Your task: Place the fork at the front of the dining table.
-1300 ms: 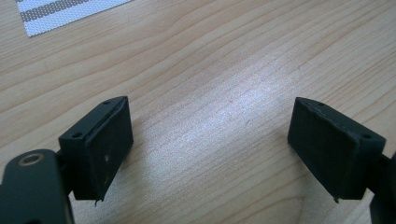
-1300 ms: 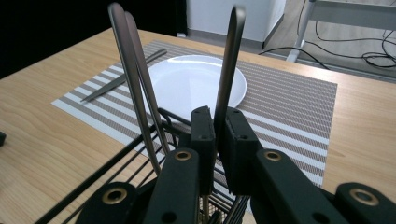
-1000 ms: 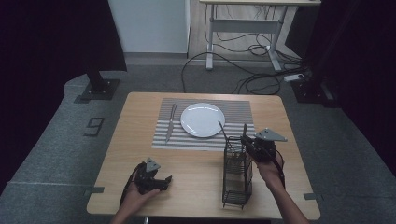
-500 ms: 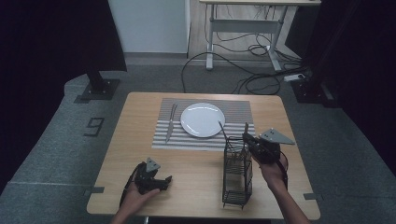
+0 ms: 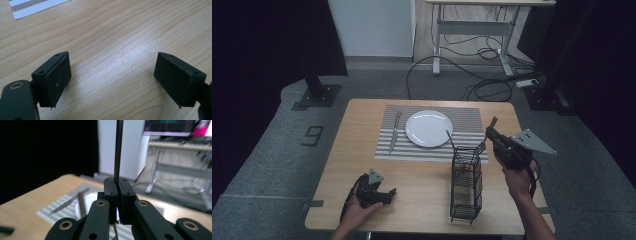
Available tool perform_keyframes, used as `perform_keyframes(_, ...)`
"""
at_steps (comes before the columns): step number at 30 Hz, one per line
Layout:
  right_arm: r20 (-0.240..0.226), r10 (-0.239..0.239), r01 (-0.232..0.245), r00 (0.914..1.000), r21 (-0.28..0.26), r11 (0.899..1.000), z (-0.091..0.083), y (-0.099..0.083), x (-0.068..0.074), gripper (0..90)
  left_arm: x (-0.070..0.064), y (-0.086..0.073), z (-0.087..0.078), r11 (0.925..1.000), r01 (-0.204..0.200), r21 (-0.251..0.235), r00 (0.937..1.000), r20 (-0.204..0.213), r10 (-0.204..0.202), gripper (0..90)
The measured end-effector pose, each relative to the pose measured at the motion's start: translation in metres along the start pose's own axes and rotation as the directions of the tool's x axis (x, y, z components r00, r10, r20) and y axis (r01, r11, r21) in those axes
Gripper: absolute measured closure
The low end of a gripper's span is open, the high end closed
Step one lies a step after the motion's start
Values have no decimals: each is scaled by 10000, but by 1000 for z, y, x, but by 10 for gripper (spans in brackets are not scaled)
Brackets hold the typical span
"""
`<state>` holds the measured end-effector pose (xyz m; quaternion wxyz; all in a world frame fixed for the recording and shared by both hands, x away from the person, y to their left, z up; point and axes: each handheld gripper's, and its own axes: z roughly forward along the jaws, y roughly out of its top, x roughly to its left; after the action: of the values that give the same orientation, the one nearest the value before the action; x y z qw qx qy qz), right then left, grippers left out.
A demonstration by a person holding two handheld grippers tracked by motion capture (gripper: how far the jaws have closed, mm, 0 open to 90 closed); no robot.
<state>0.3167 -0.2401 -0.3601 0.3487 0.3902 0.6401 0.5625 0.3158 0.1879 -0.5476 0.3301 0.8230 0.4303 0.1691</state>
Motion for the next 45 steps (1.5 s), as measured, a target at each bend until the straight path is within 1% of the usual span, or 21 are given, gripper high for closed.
perform_keyframes(1,162,-45,47,9999,-104,9999,-1,2,-2,863,0,0,0,10000,-9,8,10000,4,9,140)
perform_keyframes(2,353,63,-56,9994,-201,9998,-1,5,-9,863,0,0,0,10000,-10,11,10000,3,10,139)
perform_keyframes(3,353,63,-56,9994,-201,9998,-1,5,-9,863,0,0,0,10000,-10,8,10000,3,10,139)
perform_keyframes(4,602,129,-117,9981,-207,9997,1,5,-15,863,0,0,0,10000,-4,7,10000,4,4,140)
perform_keyframes(7,771,178,-167,9969,-151,9997,5,3,-21,863,0,0,0,10000,-15,6,10000,-2,15,140)
perform_keyframes(10,1093,311,-323,9935,86,9994,14,-6,-32,862,0,0,0,10000,-21,10,10000,-2,21,140)
perform_keyframes(12,1267,493,-529,9907,256,9983,21,-15,-39,863,0,0,0,10000,-22,7,10000,-3,22,140)
perform_keyframes(16,1391,707,-791,9878,559,9953,33,-30,-47,863,0,0,0,10000,-21,7,10000,-2,21,140)
perform_keyframes(17,1412,686,-797,9876,741,9941,41,-41,-50,863,0,0,0,10000,-22,8,10000,-3,22,140)
perform_keyframes(19,1429,676,-800,9874,827,9934,44,-44,-50,862,0,0,0,10000,-18,3,10000,-3,18,140)
perform_keyframes(23,1400,627,-801,9882,1229,9892,58,-63,-52,863,0,0,0,10000,-18,-16,10000,-10,18,140)
perform_keyframes(24,1420,490,-703,9887,1496,9862,66,-74,-51,862,0,0,0,10000,-16,-15,10000,-10,16,140)
perform_keyframes(26,1411,459,-682,9889,1578,9851,68,-78,-51,862,0,0,0,10000,-15,-15,10000,-10,15,140)
perform_keyframes(29,1363,490,-740,9895,1851,9799,79,-93,-50,862,0,0,0,10000,-13,-8,10000,-5,13,140)
perform_keyframes(31,1360,492,-753,9895,1936,9782,81,-95,-50,862,0,0,0,10000,-12,-9,10000,-7,12,140)
perform_keyframes(34,1370,398,-692,9898,2169,9737,86,-104,-48,862,0,0,0,10000,-12,-6,10000,-7,12,140)
perform_keyframes(35,1370,398,-692,9898,2169,9737,86,-104,-48,862,0,0,0,10000,-15,-12,10000,-6,15,140)
perform_keyframes(36,1411,381,-685,9893,2175,9737,87,-108,-49,859,0,0,0,10000,-15,-14,10000,-8,15,140)
perform_keyframes(39,1436,499,-804,9884,2150,9733,86,-109,-50,859,0,0,0,10000,-15,-11,10000,-9,15,140)
perform_keyframes(45,1402,347,-657,9895,2228,9726,87,-109,-50,855,0,0,0,10000,-12,-7,10000,-7,12,139)
